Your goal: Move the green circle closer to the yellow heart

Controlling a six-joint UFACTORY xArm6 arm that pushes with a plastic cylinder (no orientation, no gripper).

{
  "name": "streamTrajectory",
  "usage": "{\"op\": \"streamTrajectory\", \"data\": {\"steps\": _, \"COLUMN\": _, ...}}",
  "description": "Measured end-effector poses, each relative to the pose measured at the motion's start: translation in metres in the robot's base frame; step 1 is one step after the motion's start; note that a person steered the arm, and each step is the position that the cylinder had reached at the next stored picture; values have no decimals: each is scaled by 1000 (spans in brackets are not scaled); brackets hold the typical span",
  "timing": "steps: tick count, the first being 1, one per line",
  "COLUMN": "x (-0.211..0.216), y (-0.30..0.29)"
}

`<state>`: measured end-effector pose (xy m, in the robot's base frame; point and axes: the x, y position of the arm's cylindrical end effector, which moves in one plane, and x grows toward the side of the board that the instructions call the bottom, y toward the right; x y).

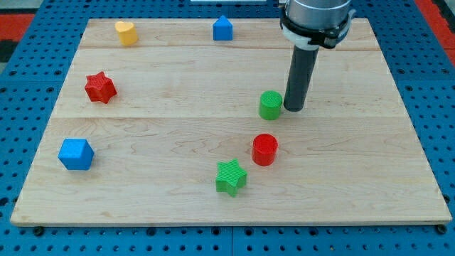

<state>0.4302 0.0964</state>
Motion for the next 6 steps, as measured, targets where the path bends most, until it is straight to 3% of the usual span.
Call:
{"op": "streamTrajectory", "data": {"steps": 1, "x": -6, "y": -80}}
{"op": "streamTrajectory", "data": {"steps": 3, "x": -28, "y": -181}}
{"op": "streamTrajectory", "data": {"steps": 5, "x": -133, "y": -253}}
{"op": "streamTrajectory", "data": {"steps": 6, "x": -150, "y": -279}}
